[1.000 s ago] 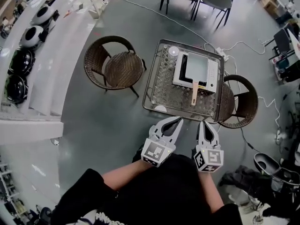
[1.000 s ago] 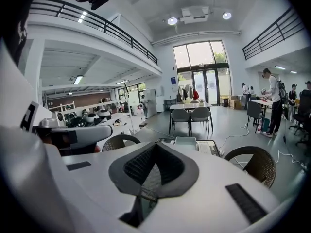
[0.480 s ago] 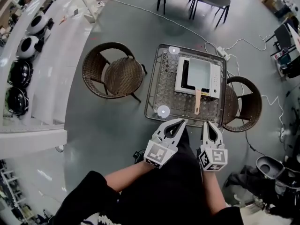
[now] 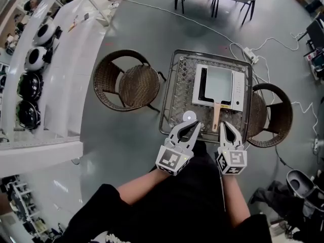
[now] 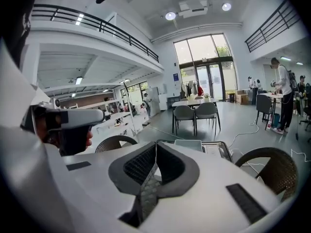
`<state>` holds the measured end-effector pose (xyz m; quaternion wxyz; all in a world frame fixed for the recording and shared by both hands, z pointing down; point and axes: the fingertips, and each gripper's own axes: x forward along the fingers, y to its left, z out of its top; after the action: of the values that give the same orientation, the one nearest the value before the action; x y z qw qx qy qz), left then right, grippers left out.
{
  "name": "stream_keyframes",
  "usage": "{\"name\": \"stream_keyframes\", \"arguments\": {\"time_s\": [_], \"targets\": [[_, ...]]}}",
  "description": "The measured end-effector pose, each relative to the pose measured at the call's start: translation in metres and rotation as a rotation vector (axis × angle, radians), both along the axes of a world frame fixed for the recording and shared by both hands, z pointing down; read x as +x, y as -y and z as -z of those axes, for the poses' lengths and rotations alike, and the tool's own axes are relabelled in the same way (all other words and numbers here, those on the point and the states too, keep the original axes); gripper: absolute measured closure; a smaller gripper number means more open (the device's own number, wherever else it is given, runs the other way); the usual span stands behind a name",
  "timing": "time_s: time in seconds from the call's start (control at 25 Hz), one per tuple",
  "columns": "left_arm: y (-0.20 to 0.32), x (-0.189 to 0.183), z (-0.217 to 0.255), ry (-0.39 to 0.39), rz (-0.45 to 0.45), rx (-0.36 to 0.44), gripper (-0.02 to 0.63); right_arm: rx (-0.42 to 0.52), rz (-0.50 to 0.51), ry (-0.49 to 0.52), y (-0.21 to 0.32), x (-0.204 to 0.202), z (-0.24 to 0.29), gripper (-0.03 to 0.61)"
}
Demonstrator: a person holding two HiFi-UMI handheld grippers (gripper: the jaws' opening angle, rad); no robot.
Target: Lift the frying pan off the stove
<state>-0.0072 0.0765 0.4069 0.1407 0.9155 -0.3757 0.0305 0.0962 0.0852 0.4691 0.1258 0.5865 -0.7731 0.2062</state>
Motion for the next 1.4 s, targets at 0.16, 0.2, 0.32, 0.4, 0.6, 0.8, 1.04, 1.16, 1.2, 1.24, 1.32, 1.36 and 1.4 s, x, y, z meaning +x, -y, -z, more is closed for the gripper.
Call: {"name": "stream_keyframes", "arguments": {"time_s": [0.16,0.2,0.32,0.4,0.6,0.8,1.04,1.16,1.2,1.24,1.32,1.36,1.4], "targets": [[0.020,0.021,-0.012,0.036,-0.013,-0.007,0.600,-0.046,-0.058,-0.032,0.019,0.014,-0.028,0.548],[0.025,0.025,-0.015,0.036,-0.010,-0.009,0.600,-0.059,-0.068,-0.040,0.023,0.016,-0.035,0.548],[0.038,0.031,-0.029,0.048,-0.004,-0.028,0.600,-0.104,-0.075,-0.031,0.036,0.020,-0.055,0.546],[0.045,0.035,-0.040,0.074,-0.007,-0.062,0.600,-0.120,-0.062,-0.020,0.045,0.021,-0.067,0.546],[0.058,0.051,-0.059,0.095,-0.011,-0.095,0.600,-0.194,-0.057,-0.040,0.059,0.034,-0.106,0.546],[0.061,0.042,-0.076,0.106,0.007,-0.144,0.600,-0.291,-0.053,-0.026,0.056,0.030,-0.143,0.543],[0.077,0.041,-0.093,0.133,0.034,-0.177,0.600,-0.403,-0.051,-0.027,0.068,0.037,-0.187,0.403],[0.082,0.041,-0.094,0.139,0.038,-0.180,0.600,-0.492,-0.041,-0.011,0.074,0.034,-0.208,0.343],[0.083,0.039,-0.095,0.146,0.039,-0.185,0.600,-0.523,-0.044,-0.002,0.075,0.032,-0.215,0.339],[0.084,0.037,-0.097,0.150,0.042,-0.190,0.600,-0.551,-0.051,0.007,0.076,0.030,-0.222,0.331],[0.088,0.036,-0.098,0.151,0.054,-0.196,0.600,-0.596,-0.065,0.016,0.076,0.029,-0.233,0.330],[0.090,0.035,-0.099,0.154,0.058,-0.200,0.600,-0.613,-0.069,0.016,0.076,0.030,-0.238,0.330],[0.092,0.035,-0.099,0.156,0.064,-0.206,0.600,-0.628,-0.074,0.018,0.076,0.031,-0.242,0.330]]}}
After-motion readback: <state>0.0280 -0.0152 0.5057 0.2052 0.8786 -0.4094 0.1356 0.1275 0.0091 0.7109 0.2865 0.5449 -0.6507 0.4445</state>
